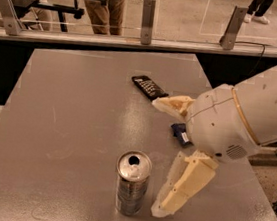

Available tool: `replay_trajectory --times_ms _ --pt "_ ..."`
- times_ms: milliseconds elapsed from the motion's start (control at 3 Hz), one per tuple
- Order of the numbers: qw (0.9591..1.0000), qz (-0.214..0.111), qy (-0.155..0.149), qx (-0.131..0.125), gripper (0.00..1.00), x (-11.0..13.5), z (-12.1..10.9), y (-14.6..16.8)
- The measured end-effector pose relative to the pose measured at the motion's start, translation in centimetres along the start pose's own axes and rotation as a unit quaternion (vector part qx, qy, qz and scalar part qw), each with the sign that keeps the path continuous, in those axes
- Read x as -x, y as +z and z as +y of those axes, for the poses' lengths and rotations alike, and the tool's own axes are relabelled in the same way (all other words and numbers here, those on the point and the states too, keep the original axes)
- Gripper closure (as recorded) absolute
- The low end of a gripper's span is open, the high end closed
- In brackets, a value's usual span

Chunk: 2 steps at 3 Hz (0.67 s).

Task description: Knock redbull can over

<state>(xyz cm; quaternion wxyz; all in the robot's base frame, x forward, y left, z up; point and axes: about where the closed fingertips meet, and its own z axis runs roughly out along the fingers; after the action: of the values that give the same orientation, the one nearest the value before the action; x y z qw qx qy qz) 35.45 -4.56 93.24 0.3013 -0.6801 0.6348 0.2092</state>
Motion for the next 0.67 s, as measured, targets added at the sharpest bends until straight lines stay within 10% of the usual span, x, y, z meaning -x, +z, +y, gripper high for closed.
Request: replay_trajectory --times_ms 667 --pt "0.9984 -0.044 -0.012 0.034 0.07 1.4 2.1 3.1"
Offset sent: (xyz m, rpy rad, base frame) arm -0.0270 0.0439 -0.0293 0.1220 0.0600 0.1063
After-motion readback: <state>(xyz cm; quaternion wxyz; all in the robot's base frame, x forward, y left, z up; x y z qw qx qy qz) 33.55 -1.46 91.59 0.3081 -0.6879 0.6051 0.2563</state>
